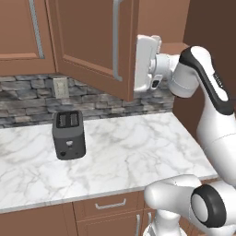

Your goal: Open the cabinet and move the ladle to the pot. Then close the cabinet.

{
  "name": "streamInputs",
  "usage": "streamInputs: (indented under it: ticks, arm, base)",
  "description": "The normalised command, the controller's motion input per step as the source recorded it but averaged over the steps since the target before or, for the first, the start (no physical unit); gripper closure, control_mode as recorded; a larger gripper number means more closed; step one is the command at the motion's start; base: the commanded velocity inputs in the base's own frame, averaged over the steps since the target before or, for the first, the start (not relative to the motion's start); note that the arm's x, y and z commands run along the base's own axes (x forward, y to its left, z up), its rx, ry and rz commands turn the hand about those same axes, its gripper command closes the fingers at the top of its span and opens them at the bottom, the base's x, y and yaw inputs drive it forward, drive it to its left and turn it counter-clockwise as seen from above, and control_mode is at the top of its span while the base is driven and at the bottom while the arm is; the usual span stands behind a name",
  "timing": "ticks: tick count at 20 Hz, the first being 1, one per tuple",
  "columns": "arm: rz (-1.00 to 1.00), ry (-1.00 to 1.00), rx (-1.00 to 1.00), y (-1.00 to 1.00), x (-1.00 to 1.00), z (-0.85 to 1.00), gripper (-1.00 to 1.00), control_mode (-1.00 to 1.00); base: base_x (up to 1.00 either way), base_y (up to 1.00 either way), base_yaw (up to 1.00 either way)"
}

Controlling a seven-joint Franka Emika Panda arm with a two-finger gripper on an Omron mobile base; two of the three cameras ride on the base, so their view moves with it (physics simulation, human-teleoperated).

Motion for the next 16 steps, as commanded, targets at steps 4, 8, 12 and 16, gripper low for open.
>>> streamInputs:
  ticks: [4, 8, 12, 16]
  arm:
    - [0.0, 0.01, 0.0, 0.31, -0.03, 0.0, -1.0, -1.0]
    - [0.0, 0.0, 0.01, 0.34, -0.31, 0.01, -1.0, -1.0]
    - [0.02, 0.0, 0.08, 0.39, -0.59, 0.02, -1.0, -1.0]
    - [0.04, 0.0, 0.17, 0.79, -1.0, 0.21, -1.0, -1.0]
  base:
    - [0.0, 0.0, 0.0]
    - [0.0, 0.0, 0.0]
    - [0.0, 0.0, 0.0]
    - [0.0, 0.0, 0.0]
